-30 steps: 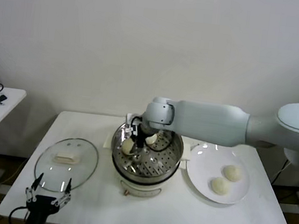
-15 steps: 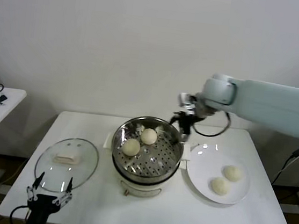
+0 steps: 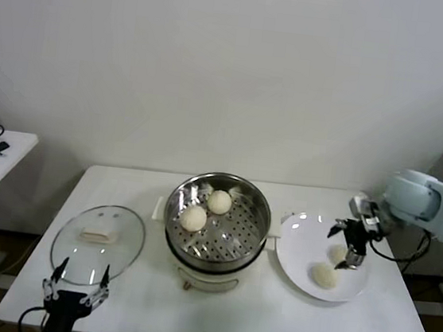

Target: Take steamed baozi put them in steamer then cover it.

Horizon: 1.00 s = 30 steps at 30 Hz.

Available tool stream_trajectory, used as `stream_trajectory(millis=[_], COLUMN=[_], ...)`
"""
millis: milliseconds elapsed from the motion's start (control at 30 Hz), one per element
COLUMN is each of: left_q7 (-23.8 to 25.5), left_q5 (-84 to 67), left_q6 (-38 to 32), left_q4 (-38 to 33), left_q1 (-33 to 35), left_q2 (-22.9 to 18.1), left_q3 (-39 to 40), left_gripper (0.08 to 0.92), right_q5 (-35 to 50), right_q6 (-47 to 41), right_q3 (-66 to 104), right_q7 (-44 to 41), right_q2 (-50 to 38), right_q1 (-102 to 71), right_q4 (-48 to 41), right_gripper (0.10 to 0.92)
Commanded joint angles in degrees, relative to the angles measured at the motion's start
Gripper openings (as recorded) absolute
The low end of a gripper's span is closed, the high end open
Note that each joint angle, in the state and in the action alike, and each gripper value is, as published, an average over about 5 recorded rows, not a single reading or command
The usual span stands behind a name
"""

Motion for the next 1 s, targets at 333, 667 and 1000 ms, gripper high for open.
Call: stream_trajectory(millis=[333,667,1000], left_q7=[0.0,0.0,-0.1], left_q5=[0.0,0.0,0.0], left_q6=[0.1,0.4,0.3], left_q4=[0.6,0.4,-0.2], left_q1=[-0.1,-0.2,0.1], left_q2=[-0.1,-0.1,-0.1], left_q3=[-0.1,-0.3,-0.3], left_gripper=[0.823,0.823,0.823], right_q5=[-9.7,-9.3,-5.4], right_q6=[-1.9,-2.6,2.1], right_q3=[23.0,23.4,10.3], right_q7=[4.3,4.2,-0.4], right_q2=[5.1,6.7,5.7], right_q1=[-27.5,-27.6,-8.9], right_q4=[-9.6,-11.1,-8.6], right_gripper=[0.823,0.779,0.515])
